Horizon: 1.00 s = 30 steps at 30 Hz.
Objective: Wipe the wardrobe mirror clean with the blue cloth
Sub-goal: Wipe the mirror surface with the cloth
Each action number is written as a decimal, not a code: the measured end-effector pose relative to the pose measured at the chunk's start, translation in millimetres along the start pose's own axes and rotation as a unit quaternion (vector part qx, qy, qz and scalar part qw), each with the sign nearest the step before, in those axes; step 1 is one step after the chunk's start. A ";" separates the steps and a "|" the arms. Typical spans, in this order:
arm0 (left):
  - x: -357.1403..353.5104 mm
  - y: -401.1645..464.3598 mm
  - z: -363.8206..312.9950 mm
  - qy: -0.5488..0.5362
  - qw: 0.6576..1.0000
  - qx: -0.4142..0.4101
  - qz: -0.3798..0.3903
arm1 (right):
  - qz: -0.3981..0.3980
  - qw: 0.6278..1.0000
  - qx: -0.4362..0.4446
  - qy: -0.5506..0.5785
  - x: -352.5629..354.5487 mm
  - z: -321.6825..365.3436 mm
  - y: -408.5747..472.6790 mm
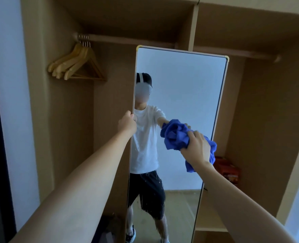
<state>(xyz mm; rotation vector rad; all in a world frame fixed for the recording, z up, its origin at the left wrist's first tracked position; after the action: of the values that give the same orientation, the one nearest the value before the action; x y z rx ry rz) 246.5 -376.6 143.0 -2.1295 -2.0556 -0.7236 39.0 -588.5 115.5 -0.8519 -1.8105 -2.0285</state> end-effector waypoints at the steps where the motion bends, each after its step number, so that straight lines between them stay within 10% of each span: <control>1: 0.0 -0.4 0.1 -0.002 1.000 0.000 0.001 | -0.029 0.999 -0.018 0.015 11.3 -1.6 4.7; 6: 0.4 -2.6 0.4 0.007 1.000 -0.011 0.001 | -0.131 0.989 -0.036 0.050 49.8 4.2 41.9; 16: 0.0 -3.4 2.4 -0.005 1.000 -0.017 -0.012 | -0.017 0.999 0.043 -0.010 -34.1 39.8 0.3; 22: 1.9 -9.9 2.1 -0.018 0.999 -0.028 -0.010 | -0.095 0.986 -0.071 0.115 14.6 29.9 19.0; 30: 0.7 -7.9 3.4 -0.032 0.999 -0.040 -0.004 | -0.112 0.988 0.106 0.011 17.6 83.2 56.0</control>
<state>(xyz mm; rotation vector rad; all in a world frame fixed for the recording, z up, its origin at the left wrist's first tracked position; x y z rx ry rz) 239.8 -373.9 138.3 -2.2163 -2.1011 -0.7627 77.0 -514.1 173.6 -0.5852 -2.1455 -1.9154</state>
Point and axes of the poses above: each hand's wrist, its own y-axis towards the middle knuckle, its own x-axis out of the back of the hand, z = x × y, the point moved 8 cm from there along y, towards the middle knuckle, and after that the axes turned 11 degrees about x, right-handed, at the moved point
